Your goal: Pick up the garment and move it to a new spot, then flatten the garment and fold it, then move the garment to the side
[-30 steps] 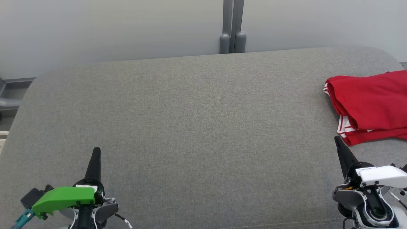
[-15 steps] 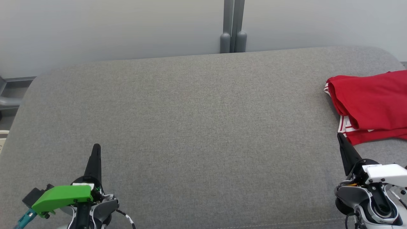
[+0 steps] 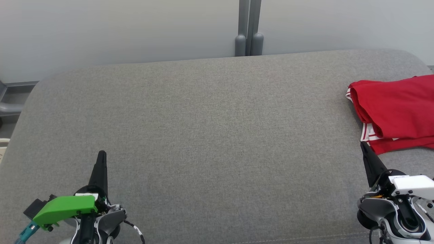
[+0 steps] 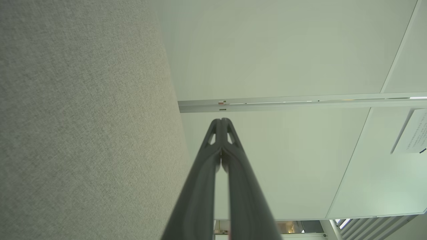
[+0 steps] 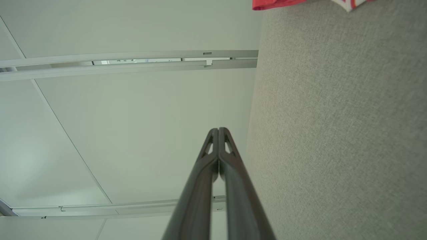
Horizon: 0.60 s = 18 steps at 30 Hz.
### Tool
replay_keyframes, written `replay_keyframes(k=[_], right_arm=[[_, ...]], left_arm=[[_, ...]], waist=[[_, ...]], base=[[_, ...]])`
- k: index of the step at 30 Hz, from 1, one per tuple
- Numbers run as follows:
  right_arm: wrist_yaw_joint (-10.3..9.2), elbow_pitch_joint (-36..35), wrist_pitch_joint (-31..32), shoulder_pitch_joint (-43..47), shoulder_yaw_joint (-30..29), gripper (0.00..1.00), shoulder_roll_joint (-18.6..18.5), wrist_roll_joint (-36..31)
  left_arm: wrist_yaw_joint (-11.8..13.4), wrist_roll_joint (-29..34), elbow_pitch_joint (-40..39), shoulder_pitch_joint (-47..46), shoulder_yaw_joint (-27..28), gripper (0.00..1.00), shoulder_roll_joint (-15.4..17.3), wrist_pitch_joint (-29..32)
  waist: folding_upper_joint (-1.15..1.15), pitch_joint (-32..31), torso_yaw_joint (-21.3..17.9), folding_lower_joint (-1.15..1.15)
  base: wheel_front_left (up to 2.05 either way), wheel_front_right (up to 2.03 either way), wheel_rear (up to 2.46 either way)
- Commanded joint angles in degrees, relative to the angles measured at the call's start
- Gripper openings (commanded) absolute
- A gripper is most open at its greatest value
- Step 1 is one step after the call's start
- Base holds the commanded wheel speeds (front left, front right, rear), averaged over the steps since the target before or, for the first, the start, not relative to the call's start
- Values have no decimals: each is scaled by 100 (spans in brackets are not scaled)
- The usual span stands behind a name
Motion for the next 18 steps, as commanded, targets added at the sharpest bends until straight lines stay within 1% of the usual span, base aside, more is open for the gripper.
replay_keyframes(k=[1,18], right_arm=[[2,12,18,-55,-21,0,4,22],[2,13,34,-61,-45,0,23,-14]], left_arm=[[-21,-36,8,-50,11,0,0,22],[-20,-33,7,-50,14,0,-2,20]], waist=[[0,0,0,0],[0,0,0,0]], base=[[0,0,0],[0,0,0]])
